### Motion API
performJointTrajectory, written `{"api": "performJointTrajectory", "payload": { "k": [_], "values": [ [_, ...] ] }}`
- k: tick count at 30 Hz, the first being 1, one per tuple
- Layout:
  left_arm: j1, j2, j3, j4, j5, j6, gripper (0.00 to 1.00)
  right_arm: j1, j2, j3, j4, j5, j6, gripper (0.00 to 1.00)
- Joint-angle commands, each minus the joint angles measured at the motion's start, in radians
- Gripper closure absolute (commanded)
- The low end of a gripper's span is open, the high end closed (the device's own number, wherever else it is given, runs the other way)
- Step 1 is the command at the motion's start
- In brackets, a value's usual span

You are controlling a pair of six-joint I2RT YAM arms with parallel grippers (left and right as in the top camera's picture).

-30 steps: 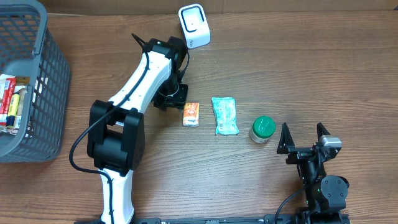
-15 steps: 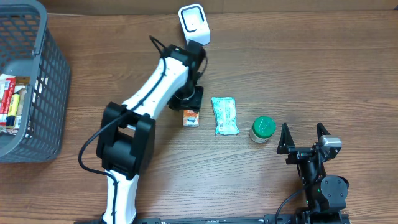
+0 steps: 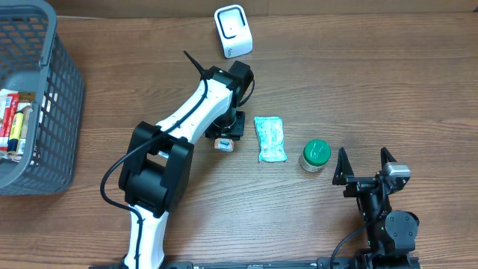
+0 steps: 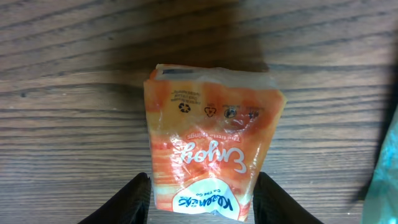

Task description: Scan the item barcode

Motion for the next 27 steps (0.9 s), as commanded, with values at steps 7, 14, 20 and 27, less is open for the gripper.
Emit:
{"api": "performJointTrajectory", "payload": {
  "k": [7, 14, 20, 27],
  "values": [
    [0.008, -0.025, 0.019, -0.002, -0.018, -0.009, 0.58, -0.003, -0.01, -0.011, 0.007, 0.002, -0.004, 0.0],
    [0.026, -0.025, 0.097, -0.059, -0.001, 0.002, 0.58, -0.003, -0.01, -0.011, 0.007, 0.001, -0.004, 0.0],
    [0.04, -0.025, 0.095, -0.065, -0.005, 0.002, 0.62, -0.003, -0.01, -0.011, 0.007, 0.002, -0.004, 0.0],
    [0.028, -0.024, 0.041, -0.005, 0.006, 0.002, 0.57, -0.003, -0.01, -0.011, 0.007, 0.002, -0.004, 0.0]
  ]
}}
